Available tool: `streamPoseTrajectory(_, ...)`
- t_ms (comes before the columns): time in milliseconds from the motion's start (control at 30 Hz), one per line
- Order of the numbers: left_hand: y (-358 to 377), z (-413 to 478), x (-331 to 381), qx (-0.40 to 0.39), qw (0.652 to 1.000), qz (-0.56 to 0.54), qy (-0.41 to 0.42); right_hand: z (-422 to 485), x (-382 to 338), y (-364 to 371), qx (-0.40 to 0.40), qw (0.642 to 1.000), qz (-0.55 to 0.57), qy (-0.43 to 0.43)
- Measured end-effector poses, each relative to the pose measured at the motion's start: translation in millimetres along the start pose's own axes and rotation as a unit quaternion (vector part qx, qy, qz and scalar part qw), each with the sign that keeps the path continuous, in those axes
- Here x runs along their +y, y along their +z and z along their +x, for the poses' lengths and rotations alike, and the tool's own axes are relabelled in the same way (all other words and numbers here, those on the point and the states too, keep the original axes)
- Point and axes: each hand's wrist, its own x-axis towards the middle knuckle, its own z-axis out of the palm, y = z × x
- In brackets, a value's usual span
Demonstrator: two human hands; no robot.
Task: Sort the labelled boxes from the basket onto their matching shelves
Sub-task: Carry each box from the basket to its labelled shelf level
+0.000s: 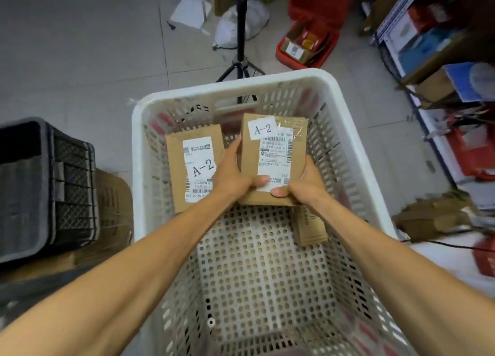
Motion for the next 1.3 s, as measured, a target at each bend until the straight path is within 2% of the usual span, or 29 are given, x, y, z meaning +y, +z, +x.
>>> streamPoseTrajectory(233, -24, -58, 66, 0.053, 0.996, 0.036, 0.064, -51, -58, -36, -0.03, 0.998, 0.021, -0.048)
streamPoseTrajectory(367, -56, -111, 131, 0.067, 0.983, 0.081, 0.149, -105, -107, -59, -0.017, 0.991, 0.084, -0.101)
streamPoseTrajectory(400, -65, -125, 150, 0.069, 0.98, 0.077, 0.172, -118, -119, -65, -0.021, 0.986, 0.119, -0.114)
streamPoseTrajectory(467, -80, -148, 187, 0.065, 0.978, -0.003, 0.2, -141, -140, -77, -0.025, 0.97, 0.194, -0.143)
streamPoseTrajectory(533, -89, -166, 213, 0.059, 0.978, -0.065, 0.189, -159, -162, -87, -0.034, 0.952, 0.248, -0.177)
streamPoseTrajectory(567, -89, -176, 219, 0.046, 0.981, -0.063, 0.176, -169, -172, -92, -0.045, 0.949, 0.253, -0.184)
streamPoseTrajectory(633, -84, -189, 214, 0.005, 0.981, -0.082, 0.174, -180, -181, -99, -0.09, 0.949, 0.235, -0.192)
streamPoseTrajectory(700, -73, -206, 194, -0.002, 0.977, -0.119, 0.178, -194, -172, -101, -0.113, 0.956, 0.205, -0.177)
streamPoseTrajectory(833, -54, -233, 146, 0.001, 0.977, -0.157, 0.143, -228, -128, -94, -0.052, 0.974, 0.126, -0.178)
streamPoseTrajectory(933, -53, -257, 134, -0.024, 0.986, -0.117, 0.116, -257, -102, -91, -0.05, 0.969, 0.161, -0.18)
streamPoseTrajectory(1000, -55, -277, 130, -0.035, 0.986, -0.107, 0.122, -284, -95, -93, -0.052, 0.967, 0.182, -0.171)
streamPoseTrajectory(1300, -65, -389, 109, -0.078, 0.979, -0.114, 0.147, -407, -63, -82, 0.016, 0.971, 0.135, -0.194)
